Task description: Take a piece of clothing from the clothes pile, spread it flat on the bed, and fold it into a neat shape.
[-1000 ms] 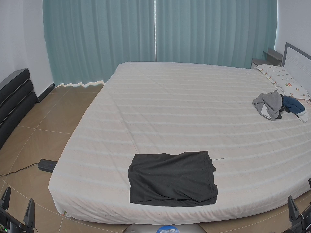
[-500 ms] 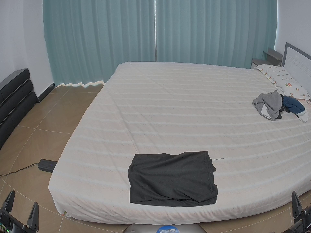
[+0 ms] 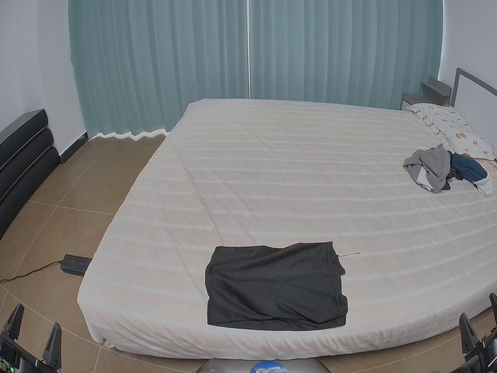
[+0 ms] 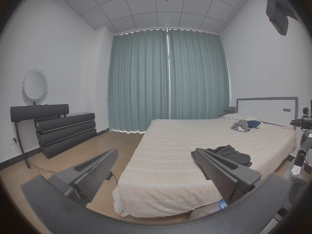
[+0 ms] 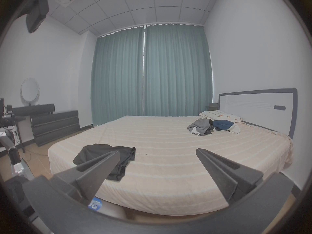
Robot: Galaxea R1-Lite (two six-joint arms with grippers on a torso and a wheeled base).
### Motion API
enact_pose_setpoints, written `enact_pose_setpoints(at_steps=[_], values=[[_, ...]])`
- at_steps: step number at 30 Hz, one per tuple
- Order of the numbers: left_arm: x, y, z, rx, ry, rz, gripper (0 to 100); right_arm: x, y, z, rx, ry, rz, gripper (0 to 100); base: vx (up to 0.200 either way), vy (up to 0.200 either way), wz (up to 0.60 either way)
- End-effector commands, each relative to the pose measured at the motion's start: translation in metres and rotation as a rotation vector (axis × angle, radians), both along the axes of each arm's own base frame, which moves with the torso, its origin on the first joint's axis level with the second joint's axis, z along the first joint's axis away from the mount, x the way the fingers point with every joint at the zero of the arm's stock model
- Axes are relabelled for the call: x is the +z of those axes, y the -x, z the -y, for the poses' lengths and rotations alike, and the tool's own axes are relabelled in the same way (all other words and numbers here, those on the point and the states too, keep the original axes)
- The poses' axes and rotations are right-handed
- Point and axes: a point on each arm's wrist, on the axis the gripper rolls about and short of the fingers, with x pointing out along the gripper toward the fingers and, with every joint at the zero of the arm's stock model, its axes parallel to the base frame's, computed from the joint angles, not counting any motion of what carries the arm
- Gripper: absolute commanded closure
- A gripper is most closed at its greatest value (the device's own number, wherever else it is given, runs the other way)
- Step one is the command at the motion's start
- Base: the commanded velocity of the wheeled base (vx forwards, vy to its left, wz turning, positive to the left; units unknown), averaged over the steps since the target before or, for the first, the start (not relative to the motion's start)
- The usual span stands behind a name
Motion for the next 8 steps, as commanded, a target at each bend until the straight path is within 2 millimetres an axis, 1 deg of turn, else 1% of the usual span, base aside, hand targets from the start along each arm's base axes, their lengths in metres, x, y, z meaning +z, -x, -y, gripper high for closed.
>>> enact_pose_setpoints(at_steps=[1, 8], values=[[-0.0048, -0.0003, 0.0, 0.002, -0.002, -0.005, 0, -0.0044, -0.0006, -0.0001, 0.005, -0.001, -0.007, 0, 0.0, 0.0, 0.0], [-0.0047, -0.0003, 0.0001, 0.001, -0.003, -0.003, 0, -0.0046, -0.0006, -0.0001, 0.008, 0.002, -0.008, 0, 0.0, 0.0, 0.0]])
